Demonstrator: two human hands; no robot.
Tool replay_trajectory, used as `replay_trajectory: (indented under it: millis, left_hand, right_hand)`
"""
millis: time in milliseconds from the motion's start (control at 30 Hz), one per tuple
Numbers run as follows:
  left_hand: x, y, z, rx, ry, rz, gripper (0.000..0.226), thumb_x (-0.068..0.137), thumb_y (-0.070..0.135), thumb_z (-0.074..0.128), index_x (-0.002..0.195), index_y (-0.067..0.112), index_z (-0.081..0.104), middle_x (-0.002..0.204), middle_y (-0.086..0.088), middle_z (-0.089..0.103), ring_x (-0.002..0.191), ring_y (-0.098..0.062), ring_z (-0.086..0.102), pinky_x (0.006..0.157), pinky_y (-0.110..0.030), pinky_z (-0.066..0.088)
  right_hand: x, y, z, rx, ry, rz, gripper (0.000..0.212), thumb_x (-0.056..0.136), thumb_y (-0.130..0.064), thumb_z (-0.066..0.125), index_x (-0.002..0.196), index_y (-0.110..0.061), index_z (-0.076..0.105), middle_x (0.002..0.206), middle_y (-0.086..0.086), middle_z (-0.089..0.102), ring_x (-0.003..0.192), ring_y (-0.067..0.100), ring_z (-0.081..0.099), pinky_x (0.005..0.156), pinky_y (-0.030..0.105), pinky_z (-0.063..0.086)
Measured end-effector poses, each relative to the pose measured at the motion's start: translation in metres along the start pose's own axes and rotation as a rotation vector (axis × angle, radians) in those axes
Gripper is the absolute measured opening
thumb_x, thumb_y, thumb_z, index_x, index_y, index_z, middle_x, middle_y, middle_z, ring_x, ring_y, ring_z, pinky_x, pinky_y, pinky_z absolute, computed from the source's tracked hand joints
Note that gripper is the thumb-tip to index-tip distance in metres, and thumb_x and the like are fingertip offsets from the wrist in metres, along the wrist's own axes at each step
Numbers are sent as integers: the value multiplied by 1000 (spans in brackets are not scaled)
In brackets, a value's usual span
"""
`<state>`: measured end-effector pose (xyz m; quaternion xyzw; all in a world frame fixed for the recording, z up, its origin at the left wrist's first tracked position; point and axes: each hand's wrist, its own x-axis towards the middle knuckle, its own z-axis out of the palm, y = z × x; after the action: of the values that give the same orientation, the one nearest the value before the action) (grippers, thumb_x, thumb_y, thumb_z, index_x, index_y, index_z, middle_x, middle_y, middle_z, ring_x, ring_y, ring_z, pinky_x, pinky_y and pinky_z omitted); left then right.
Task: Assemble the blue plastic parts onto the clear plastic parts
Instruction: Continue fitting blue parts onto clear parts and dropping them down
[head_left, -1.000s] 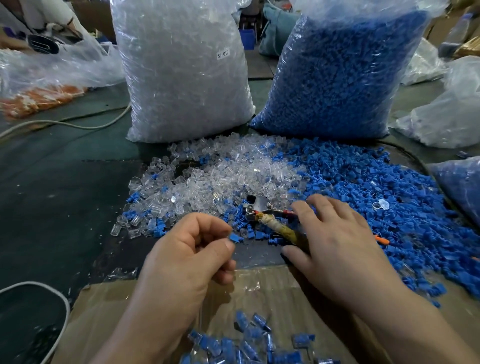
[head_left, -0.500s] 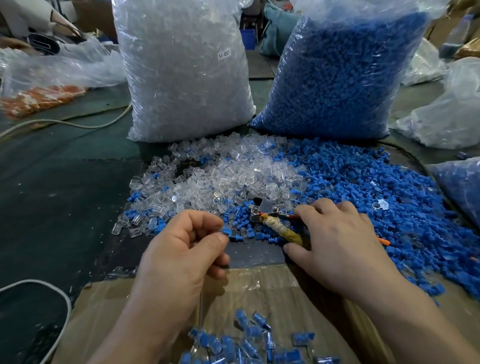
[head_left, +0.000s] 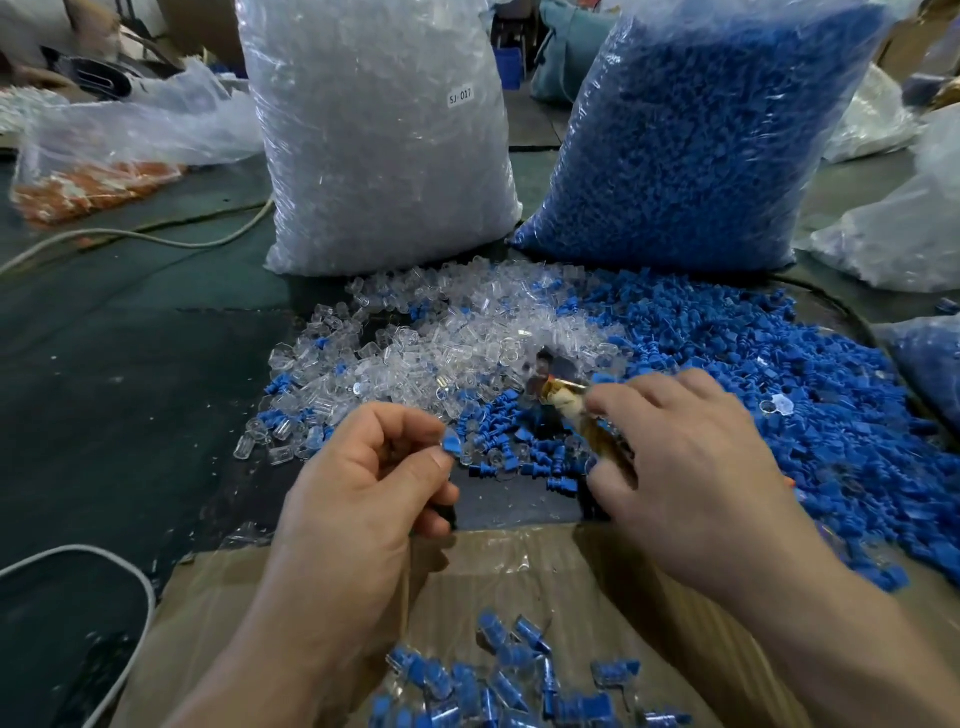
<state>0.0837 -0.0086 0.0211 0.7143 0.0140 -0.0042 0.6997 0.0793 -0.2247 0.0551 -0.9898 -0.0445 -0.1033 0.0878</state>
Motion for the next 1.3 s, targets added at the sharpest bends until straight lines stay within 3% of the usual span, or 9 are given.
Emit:
replay_trajectory:
  millis: [67,267,433,567,633,833,900,1000,1300]
  left_hand:
    - [1,1,1,-1,8,6,31,92,1,65,88,31,73,74,-1,71,65,-14,69,53,-22,54]
    - [0,2,1,-12,17,-6,33,92,0,65,87,31,73,72,-4,71,62,-13,68,52,-21,54]
    - [2,1,-1,-20,10,-22,34,92,-1,64,86,30,73,72,-5,71,61,-14,66,52,-22,53]
    - [1,2,0,-28,26,-7,34,92,-2,64,85,30,73,72,-4,71,60,-13,66,51,-21,53]
    - [1,2,-1,-24,17,-5,36,92,-3,63,84,30,72,72,-3,70,60,-13,66,51,-21,53]
    - [2,3,-3,-14,-17,-38,33,94,3,62,85,34,72,71,-5,71,57,-15,65,54,-26,55]
    - [4,3,-5,22,-18,5,34,94,3,62,85,35,71,74,-2,72,63,-14,69,54,-24,55]
    - [4,5,-6,45,-29,52,32,94,5,63,86,35,71,81,-2,73,69,-13,71,54,-23,55]
    - [-1,7,-6,59,-51,138,37,92,-1,61,85,35,70,77,-2,71,65,-15,67,55,-26,57]
  right_hand:
    - [2,5,5,-13,-38,27,46,85,-45,46,129,-32,46,115,-8,50,102,15,35,93,37,40]
    - [3,11,17,-176,-123,138,77,79,-75,46,140,-33,27,140,-1,40,125,26,33,102,47,33]
    - [5,10,19,-165,-114,146,63,85,-66,47,136,-32,30,126,-7,55,111,26,46,91,46,37]
    - [5,10,12,-52,-43,163,50,83,-45,54,128,-32,38,110,-10,56,96,21,39,86,43,35]
    - [2,9,5,61,9,131,50,81,-43,52,128,-35,39,106,-18,52,102,19,37,88,42,37]
    - [-13,-5,-11,257,-48,-74,51,74,-44,44,123,-49,31,94,-38,41,95,-19,42,63,12,29]
    - [-16,-6,-12,239,-122,-129,57,73,-51,39,129,-49,29,103,-40,43,92,-24,40,68,7,28]
    - [-17,-7,-14,217,-178,-187,59,71,-52,35,130,-47,32,121,-32,48,102,-14,37,79,4,28]
    - [-16,-1,-11,213,-229,-231,67,72,-56,31,138,-48,29,134,-35,39,115,-16,32,91,3,23]
